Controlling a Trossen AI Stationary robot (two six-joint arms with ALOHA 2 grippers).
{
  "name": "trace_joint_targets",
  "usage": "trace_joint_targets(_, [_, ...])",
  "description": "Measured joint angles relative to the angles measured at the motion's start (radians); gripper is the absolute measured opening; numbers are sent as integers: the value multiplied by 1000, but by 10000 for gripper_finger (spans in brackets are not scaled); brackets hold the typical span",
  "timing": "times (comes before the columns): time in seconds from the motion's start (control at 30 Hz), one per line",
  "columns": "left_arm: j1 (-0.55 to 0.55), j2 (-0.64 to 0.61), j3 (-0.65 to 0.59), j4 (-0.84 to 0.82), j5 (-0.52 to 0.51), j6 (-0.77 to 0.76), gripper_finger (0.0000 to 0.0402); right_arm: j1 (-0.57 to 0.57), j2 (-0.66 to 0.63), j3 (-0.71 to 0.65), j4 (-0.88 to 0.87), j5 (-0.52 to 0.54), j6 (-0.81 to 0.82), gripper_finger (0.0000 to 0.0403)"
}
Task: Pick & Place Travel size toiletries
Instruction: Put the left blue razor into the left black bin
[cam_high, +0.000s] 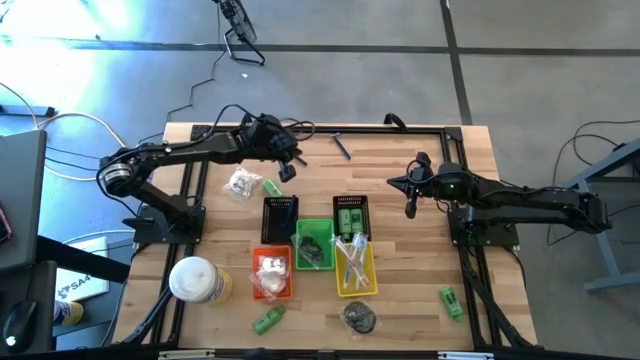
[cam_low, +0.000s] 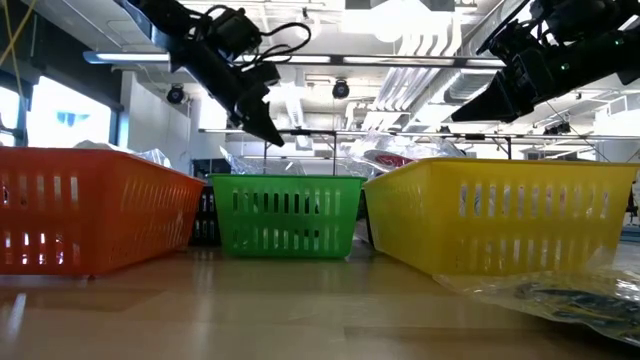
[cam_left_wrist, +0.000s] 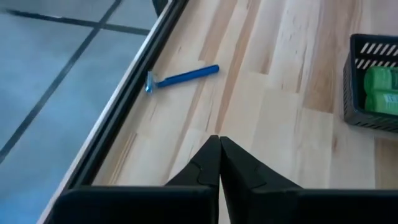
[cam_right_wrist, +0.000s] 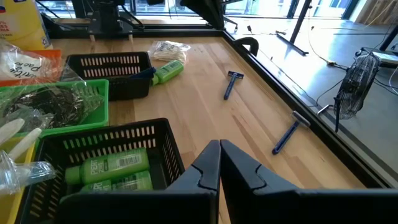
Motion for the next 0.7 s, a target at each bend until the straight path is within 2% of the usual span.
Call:
trace_joint_targets(0.17, [1, 26, 0, 1, -3, -43, 47, 0, 0, 0, 0, 0, 0, 2])
trace_joint_targets(0.4, [0, 50, 0, -10, -28, -85, 161, 0, 0, 0, 0, -2, 0, 2])
trace_joint_targets(0.53, [0, 50, 0, -23, -29, 2, 218, 0, 0, 0, 0, -3, 0, 2])
trace_joint_targets(0.7, [1, 50, 0, -23, -29, -27, 255, 0, 0, 0, 0, -3, 0, 2])
